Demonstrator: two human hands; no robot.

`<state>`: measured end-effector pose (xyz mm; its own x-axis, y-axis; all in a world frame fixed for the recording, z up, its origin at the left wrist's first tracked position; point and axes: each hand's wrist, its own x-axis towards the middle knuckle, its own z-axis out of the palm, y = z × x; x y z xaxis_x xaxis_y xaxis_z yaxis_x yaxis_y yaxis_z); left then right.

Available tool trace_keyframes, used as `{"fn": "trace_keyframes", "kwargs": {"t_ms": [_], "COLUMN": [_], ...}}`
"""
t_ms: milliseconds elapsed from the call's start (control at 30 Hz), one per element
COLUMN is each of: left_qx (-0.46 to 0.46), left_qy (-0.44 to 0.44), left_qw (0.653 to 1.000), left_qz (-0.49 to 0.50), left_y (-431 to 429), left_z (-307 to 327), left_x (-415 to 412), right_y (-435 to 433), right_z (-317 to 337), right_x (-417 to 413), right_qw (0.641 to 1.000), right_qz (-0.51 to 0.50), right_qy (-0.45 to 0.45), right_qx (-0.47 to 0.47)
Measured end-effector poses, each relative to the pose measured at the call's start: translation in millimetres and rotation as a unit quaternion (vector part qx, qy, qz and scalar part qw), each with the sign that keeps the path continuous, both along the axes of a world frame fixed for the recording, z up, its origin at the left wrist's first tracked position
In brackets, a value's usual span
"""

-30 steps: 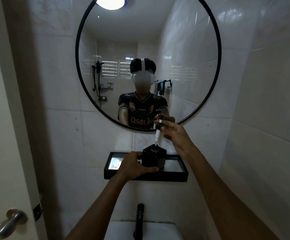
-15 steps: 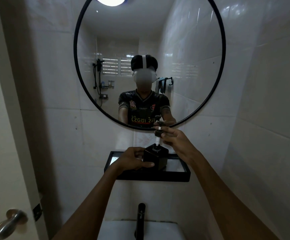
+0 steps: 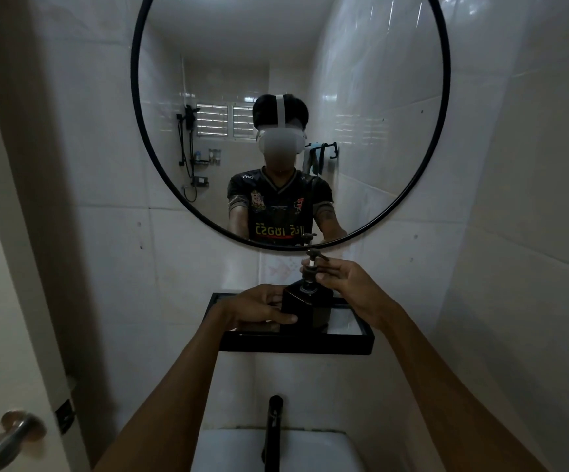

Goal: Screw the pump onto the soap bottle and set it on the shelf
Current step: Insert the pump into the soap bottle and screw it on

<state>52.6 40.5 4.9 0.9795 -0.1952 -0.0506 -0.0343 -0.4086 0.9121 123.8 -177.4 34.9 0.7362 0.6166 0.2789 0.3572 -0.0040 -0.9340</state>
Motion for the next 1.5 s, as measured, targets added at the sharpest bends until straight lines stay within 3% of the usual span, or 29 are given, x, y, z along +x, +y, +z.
{"fn": "trace_keyframes", "kwargs": {"t_ms": [1500], "left_qx": [-0.039], "left_qy": [-0.014], "left_qw": [0.999], "left_qz": [-0.019], "left_y": [7], "left_z": [-7], "left_x": [4], "right_y": [-2], "right_z": [-11], "right_x": [-3], "right_qw": [0.999], "right_qz": [-0.039], "right_qy": [-0.036], "right_qx": [-0.014]}}
